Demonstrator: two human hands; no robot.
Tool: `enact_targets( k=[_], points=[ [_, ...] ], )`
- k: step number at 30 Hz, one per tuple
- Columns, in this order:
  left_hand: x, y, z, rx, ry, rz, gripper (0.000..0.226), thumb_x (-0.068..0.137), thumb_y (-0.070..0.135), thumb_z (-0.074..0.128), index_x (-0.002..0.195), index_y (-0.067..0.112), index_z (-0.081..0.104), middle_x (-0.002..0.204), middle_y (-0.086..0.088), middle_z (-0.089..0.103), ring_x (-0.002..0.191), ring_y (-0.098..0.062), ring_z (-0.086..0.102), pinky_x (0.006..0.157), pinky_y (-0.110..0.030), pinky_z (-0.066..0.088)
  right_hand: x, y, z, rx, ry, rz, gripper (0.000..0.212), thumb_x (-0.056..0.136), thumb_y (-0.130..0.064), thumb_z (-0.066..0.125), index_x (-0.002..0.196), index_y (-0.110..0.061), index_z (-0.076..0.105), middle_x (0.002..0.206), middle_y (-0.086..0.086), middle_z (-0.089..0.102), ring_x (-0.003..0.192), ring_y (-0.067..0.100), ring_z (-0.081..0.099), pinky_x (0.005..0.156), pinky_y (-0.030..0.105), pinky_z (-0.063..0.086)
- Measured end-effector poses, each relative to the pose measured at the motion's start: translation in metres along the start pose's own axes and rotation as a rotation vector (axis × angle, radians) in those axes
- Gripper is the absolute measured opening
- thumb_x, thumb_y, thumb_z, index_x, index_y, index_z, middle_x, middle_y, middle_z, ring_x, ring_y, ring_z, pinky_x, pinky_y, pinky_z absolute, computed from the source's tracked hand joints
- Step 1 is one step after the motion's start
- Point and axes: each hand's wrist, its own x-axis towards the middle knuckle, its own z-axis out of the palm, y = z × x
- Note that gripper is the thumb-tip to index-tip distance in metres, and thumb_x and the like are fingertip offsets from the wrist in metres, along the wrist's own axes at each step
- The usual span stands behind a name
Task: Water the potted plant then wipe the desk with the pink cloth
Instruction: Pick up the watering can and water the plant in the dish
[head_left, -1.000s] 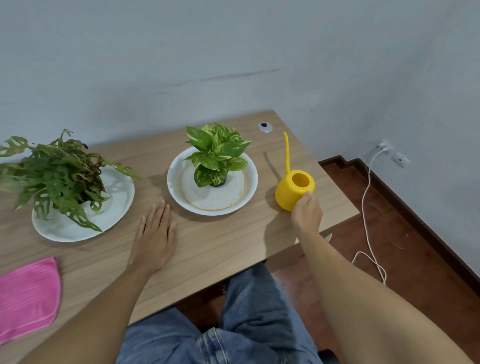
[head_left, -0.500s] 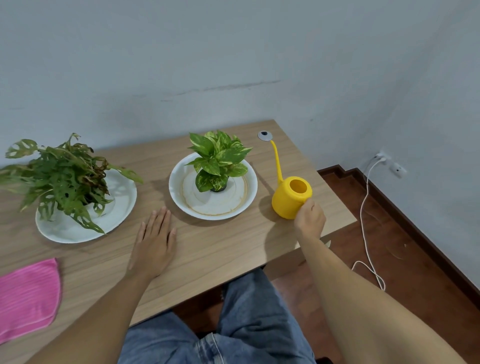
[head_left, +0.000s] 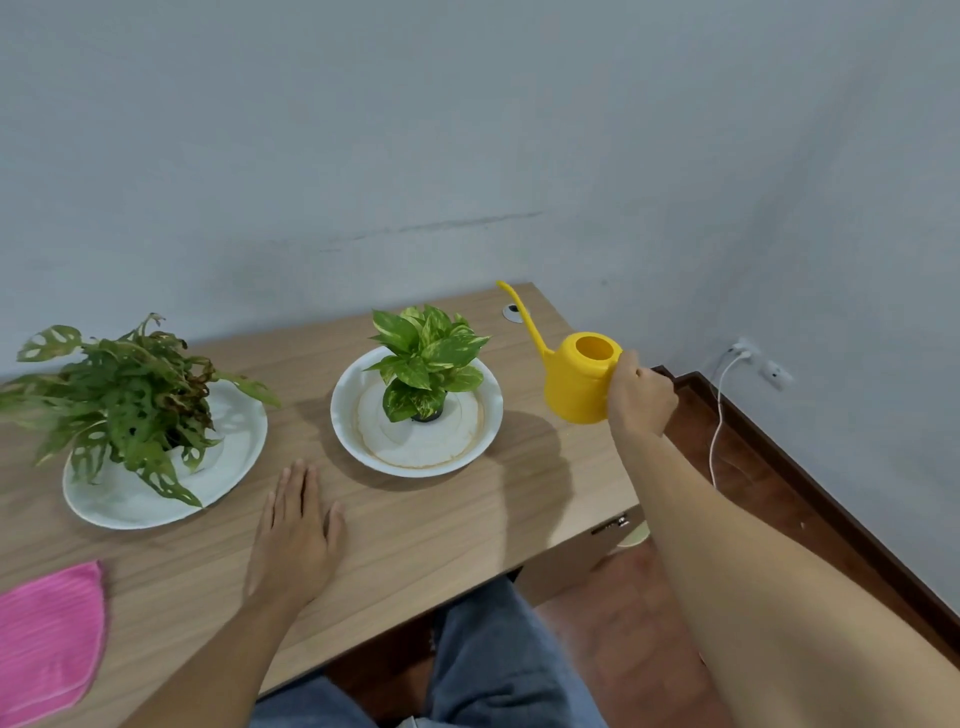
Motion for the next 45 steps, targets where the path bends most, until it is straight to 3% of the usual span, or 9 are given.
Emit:
enact_targets(
  k=[3,7,11,13,18,21,25,38,45],
  points=[
    [0.0,-0.001,0.001,0.011,0.004,0.002,0.083,0.111,0.054,0.016,0.175,0.001,0.02,0.186,-0.015,0.017,0.174,-0.029,0.014,0.141,-0.05,0.015,0.008,-0.013,-0.003,0.013,0.002,-0.023,0.05,0.112,-0.034,0.046,0.094,0.005,0.072,0.091,0.019,0.058,0.098,0.039,0.054,0.084,0.04,0.033],
    [0.001,-0.003,0.0,0.011,-0.014,0.001,0.085,0.11,0.057,0.011,0.177,0.005,0.012,0.188,-0.01,0.009,0.175,-0.024,0.007,0.142,-0.046,0.008,0.015,-0.033,-0.01,-0.039,-0.037,-0.074,0.051,0.114,-0.034,0.043,0.091,0.006,0.065,0.093,0.024,0.06,0.108,0.046,0.064,0.082,0.042,0.033],
    [-0.002,-0.002,0.002,0.03,0.004,-0.011,0.084,0.11,0.055,0.017,0.175,0.002,0.021,0.186,-0.013,0.018,0.173,-0.027,0.017,0.141,-0.048,0.015,0.019,-0.045,-0.013,-0.076,-0.047,-0.13,0.06,0.116,-0.037,0.041,0.102,0.012,0.073,0.105,0.035,0.069,0.115,0.049,0.066,0.093,0.049,0.044],
    [-0.003,0.0,0.002,0.03,0.01,-0.02,0.084,0.11,0.054,0.019,0.174,0.0,0.025,0.185,-0.015,0.022,0.173,-0.029,0.021,0.14,-0.049,0.018,0.021,-0.048,-0.014,-0.07,-0.043,-0.16,0.058,0.115,-0.036,0.043,0.095,0.011,0.071,0.097,0.03,0.066,0.109,0.048,0.067,0.093,0.05,0.046],
    [-0.007,0.006,-0.003,0.004,0.05,-0.096,0.089,0.108,0.058,0.023,0.172,-0.004,0.028,0.182,-0.022,0.027,0.171,-0.037,0.024,0.139,-0.05,0.023,0.025,-0.058,-0.015,-0.037,-0.047,-0.225,0.052,0.112,-0.031,0.047,0.083,0.009,0.063,0.085,0.025,0.061,0.09,0.042,0.06,0.078,0.043,0.037],
    [-0.008,0.005,-0.003,-0.001,0.054,-0.098,0.089,0.108,0.058,0.023,0.172,-0.004,0.027,0.182,-0.022,0.027,0.171,-0.037,0.024,0.139,-0.05,0.022,0.026,-0.063,-0.016,-0.022,-0.055,-0.262,0.051,0.109,-0.029,0.049,0.079,0.011,0.062,0.079,0.026,0.062,0.084,0.041,0.059,0.077,0.051,0.044],
    [-0.01,0.005,-0.001,0.014,0.067,-0.09,0.088,0.108,0.057,0.024,0.171,-0.004,0.029,0.182,-0.021,0.028,0.17,-0.037,0.026,0.138,-0.05,0.023,0.03,-0.067,-0.017,0.006,-0.075,-0.268,0.05,0.104,-0.03,0.051,0.063,-0.003,0.052,0.066,0.016,0.053,0.077,0.035,0.053,0.072,0.048,0.043],
    [-0.013,0.004,0.002,0.058,0.085,-0.092,0.084,0.109,0.054,0.029,0.172,-0.002,0.03,0.183,-0.017,0.027,0.171,-0.033,0.026,0.138,-0.045,0.014,0.044,-0.071,-0.008,0.005,-0.16,-0.303,0.053,0.102,-0.033,0.053,0.056,-0.01,0.043,0.059,0.011,0.045,0.065,0.029,0.043,0.067,0.047,0.04],
    [-0.013,0.004,0.002,0.058,0.063,-0.095,0.085,0.11,0.056,0.023,0.174,0.0,0.022,0.186,-0.015,0.018,0.174,-0.03,0.016,0.14,-0.044,0.011,0.043,-0.08,-0.011,0.001,-0.193,-0.34,0.052,0.1,-0.031,0.056,0.055,-0.012,0.038,0.057,0.008,0.039,0.062,0.026,0.037,0.066,0.044,0.037]
  ],
)
